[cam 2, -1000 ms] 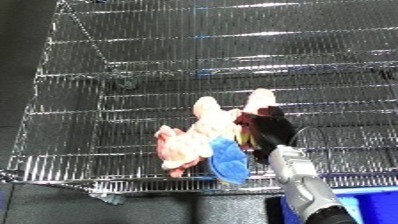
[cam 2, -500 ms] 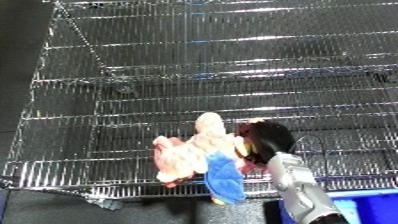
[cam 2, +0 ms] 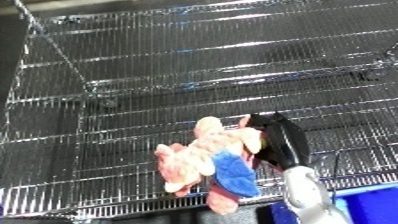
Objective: Pick up the object and place it into the box
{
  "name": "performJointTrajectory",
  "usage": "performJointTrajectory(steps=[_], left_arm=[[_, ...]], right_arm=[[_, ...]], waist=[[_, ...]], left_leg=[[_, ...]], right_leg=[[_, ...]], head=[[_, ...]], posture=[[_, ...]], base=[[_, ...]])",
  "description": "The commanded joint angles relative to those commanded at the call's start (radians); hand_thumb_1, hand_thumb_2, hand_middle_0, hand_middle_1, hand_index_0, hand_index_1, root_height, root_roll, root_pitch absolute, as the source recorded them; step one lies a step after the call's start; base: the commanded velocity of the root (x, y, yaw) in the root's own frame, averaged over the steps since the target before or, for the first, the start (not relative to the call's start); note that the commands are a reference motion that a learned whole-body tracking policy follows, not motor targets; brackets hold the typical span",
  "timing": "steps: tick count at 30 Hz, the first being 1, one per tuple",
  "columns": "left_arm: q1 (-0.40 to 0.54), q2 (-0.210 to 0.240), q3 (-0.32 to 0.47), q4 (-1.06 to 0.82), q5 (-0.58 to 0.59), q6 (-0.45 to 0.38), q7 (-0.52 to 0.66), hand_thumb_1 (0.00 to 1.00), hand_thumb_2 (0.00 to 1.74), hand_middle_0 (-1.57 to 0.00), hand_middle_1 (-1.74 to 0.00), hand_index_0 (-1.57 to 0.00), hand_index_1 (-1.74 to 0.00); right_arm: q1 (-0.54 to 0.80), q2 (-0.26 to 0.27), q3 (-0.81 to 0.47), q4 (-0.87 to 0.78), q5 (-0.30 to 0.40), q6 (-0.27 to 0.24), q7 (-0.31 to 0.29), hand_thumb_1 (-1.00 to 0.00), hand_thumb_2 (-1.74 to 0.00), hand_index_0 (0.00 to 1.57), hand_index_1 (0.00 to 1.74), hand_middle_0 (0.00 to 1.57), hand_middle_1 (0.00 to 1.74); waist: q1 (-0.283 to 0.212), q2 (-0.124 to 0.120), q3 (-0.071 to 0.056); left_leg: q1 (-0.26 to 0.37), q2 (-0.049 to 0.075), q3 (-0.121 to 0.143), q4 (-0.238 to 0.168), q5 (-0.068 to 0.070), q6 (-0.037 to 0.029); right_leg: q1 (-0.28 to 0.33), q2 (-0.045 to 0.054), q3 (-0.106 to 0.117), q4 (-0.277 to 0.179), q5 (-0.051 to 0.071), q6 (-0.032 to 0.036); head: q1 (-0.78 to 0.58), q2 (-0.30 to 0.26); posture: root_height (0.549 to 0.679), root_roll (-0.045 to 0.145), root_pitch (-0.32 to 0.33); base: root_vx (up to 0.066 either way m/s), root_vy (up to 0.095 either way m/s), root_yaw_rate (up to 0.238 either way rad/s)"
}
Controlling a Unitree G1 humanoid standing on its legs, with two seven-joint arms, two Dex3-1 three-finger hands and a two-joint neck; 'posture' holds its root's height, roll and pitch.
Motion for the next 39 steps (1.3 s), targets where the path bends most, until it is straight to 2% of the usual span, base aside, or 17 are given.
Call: performJointTrajectory(steps=[3, 6, 15, 26, 33, 39], left_arm=[[0.001, -0.023, 0.014, 0.004, 0.014, 0.013, 0.006, 1.00, 1.74, -1.57, -1.74, -1.57, -1.74], [0.007, -0.040, 0.026, -0.002, 0.025, 0.023, 0.009, 1.00, 1.74, -1.57, -1.74, -1.57, -1.74], [0.039, -0.067, 0.053, -0.042, 0.017, 0.041, 0.020, 1.00, 1.74, -1.57, -1.74, -1.57, -1.74], [0.062, -0.088, 0.048, -0.042, -0.013, 0.047, 0.023, 1.00, 1.74, -1.57, -1.74, -1.57, -1.74], [0.062, -0.089, 0.028, -0.023, -0.036, 0.041, 0.015, 1.00, 1.74, -1.57, -1.74, -1.57, -1.74], [0.056, -0.089, 0.017, 0.008, -0.058, 0.027, 0.026, 1.00, 1.74, -1.57, -1.74, -1.57, -1.74]], right_arm=[[0.174, 0.017, -0.136, -0.191, 0.007, -0.019, -0.017, -1.00, -1.74, 1.57, 1.74, 1.57, 1.74], [0.295, 0.043, -0.236, -0.315, 0.022, -0.033, -0.025, -1.00, -1.74, 1.57, 1.74, 1.57, 1.74], [0.484, 0.084, -0.435, -0.482, 0.018, -0.071, -0.086, -1.00, -1.74, 1.57, 1.74, 1.57, 1.74], [0.647, 0.113, -0.670, -0.531, 0.125, -0.138, -0.156, -1.00, -1.74, 1.57, 1.74, 1.57, 1.74], [0.702, 0.130, -0.788, -0.478, 0.246, -0.209, -0.191, -1.00, -1.74, 1.57, 1.74, 1.57, 1.74], [0.717, 0.115, -0.846, -0.412, 0.319, -0.251, -0.214, -1.00, -1.74, 1.57, 1.74, 1.57, 1.74]], waist=[[-0.030, -0.009, 0.000], [-0.051, -0.013, 0.000], [-0.117, -0.013, 0.000], [-0.212, 0.005, 0.000], [-0.281, 0.019, 0.000], [-0.321, 0.029, 0.000]], left_leg=[[0.013, 0.004, 0.010, 0.001, -0.003, 0.0032], [0.030, 0.009, 0.019, -0.001, -0.006, 0.0060], [0.077, 0.020, 0.045, 0.000, -0.014, 0.0112], [0.154, 0.030, 0.086, 0.000, -0.033, 0.0128], [0.188, 0.037, 0.118, 0.002, -0.043, 0.0099], [0.198, 0.039, 0.137, 0.003, -0.046, 0.0089]], right_leg=[[0.004, -0.0008, 0.006, 0.004, -0.001, 0.0016], [0.012, -0.0024, 0.010, 0.003, 0.000, 0.0028], [0.045, -0.0033, 0.026, -0.007, 0.006, 0.0024], [0.103, -0.0003, 0.054, -0.043, 0.016, 0.0040], [0.121, 0.0048, 0.071, -0.060, 0.028, 0.0051], [0.122, 0.0077, 0.082, -0.069, 0.038, 0.0040]], head=[[0.005, -0.007], [0.035, -0.010], [0.212, 0.008], [0.470, -0.074], [0.589, -0.134], [0.675, -0.147]], posture=[[0.643, 0.053, 0.007], [0.643, 0.054, -0.005], [0.642, 0.058, -0.045], [0.643, 0.061, -0.097], [0.643, 0.065, -0.116], [0.644, 0.070, -0.122]], base=[[0.002, 0.011, -0.097], [0.007, -0.002, -0.104], [0.007, -0.005, -0.135], [0.022, 0.018, -0.155], [0.014, 0.037, -0.166], [0.003, 0.038, -0.107]])
